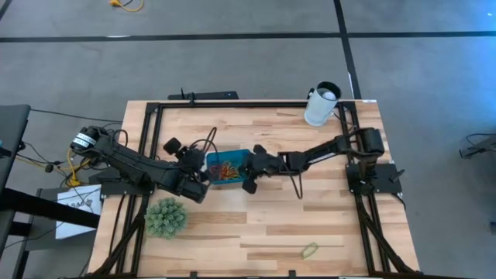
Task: Pick and place items into bin
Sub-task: Put the green rubber band into the blue bin
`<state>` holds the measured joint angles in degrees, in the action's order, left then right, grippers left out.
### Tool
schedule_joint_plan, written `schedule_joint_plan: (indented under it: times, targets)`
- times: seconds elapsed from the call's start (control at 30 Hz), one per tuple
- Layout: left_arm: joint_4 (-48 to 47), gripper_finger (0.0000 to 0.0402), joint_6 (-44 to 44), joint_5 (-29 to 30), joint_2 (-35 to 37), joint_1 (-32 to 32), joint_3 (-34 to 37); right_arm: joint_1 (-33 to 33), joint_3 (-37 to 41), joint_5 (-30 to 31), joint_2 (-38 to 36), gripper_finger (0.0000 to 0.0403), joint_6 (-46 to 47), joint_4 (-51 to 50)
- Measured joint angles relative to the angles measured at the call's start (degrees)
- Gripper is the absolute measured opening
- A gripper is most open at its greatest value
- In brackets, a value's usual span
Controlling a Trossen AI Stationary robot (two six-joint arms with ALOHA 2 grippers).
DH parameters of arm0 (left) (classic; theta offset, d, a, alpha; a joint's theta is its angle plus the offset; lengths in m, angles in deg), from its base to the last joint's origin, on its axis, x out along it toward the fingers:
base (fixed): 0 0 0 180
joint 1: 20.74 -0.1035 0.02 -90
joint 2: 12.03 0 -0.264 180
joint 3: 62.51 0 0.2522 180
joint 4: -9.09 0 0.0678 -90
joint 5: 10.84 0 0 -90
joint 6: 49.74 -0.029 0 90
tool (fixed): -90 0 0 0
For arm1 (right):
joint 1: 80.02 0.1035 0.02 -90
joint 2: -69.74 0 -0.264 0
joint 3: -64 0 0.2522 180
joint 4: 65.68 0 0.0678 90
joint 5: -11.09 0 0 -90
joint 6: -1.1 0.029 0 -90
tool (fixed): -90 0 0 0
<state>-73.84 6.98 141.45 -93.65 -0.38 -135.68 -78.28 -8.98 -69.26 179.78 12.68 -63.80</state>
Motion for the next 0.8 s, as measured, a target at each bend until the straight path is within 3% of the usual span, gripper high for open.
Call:
schedule_joint_plan:
  times: [0.3, 0.47, 0.63, 0.8]
  targets:
    - [-0.7, 0.0101, 2.54, -0.34, 0.0, 0.02, 0.0, -4.48, -0.13, -10.17, -0.99, 0.0046, -1.12, 0.5]
    - [-0.7, 0.0101, 2.51, -0.37, 0.0, 0.02, 0.0, -6.32, -0.13, -20.38, -1.19, 0.0074, -1.38, 0.91]
    - [-0.74, 0.0101, 0.92, -0.16, 0.0, 0.02, 0.0, -6.16, -0.43, -23.85, -3.29, 0.0085, -0.69, -0.28]
    - [-0.84, 0.0101, -2.01, -0.03, 0.0, 0.02, 0.0, -3.9, -0.42, -42.96, -10.16, 0.0085, 0.0, -7.17]
